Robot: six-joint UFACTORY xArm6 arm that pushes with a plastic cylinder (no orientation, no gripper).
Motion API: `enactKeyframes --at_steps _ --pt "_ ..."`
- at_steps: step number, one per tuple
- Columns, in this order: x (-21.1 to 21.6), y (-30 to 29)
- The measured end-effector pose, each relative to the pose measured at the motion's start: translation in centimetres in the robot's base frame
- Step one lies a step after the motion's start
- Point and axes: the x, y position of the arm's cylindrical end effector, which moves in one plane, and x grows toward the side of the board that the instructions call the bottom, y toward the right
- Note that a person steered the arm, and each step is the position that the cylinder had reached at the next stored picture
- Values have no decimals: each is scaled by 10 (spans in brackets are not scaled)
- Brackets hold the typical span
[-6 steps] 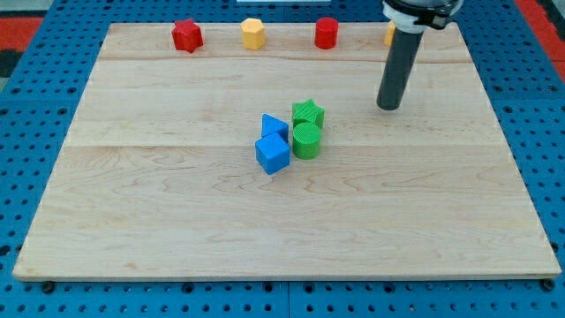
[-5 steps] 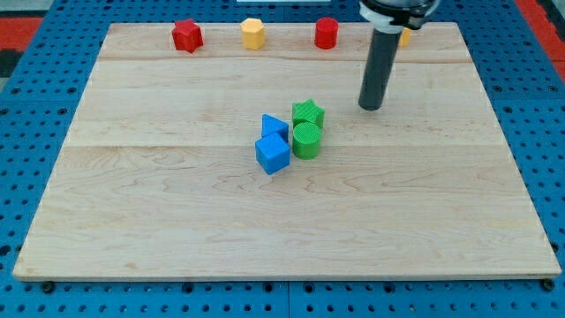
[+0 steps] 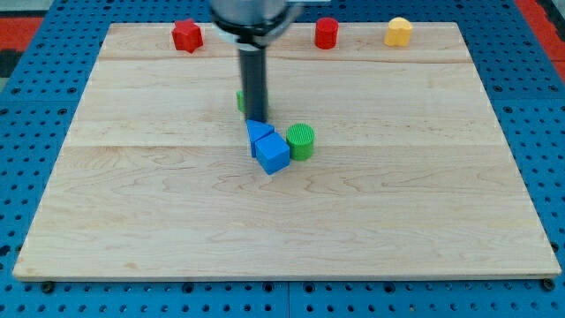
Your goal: Separate the green star from the green circle
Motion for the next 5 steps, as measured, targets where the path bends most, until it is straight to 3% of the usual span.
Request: enactKeyframes --at_steps 1,3,5 --pt "-15 36" --pt "-36 36" --pt "-49 -28"
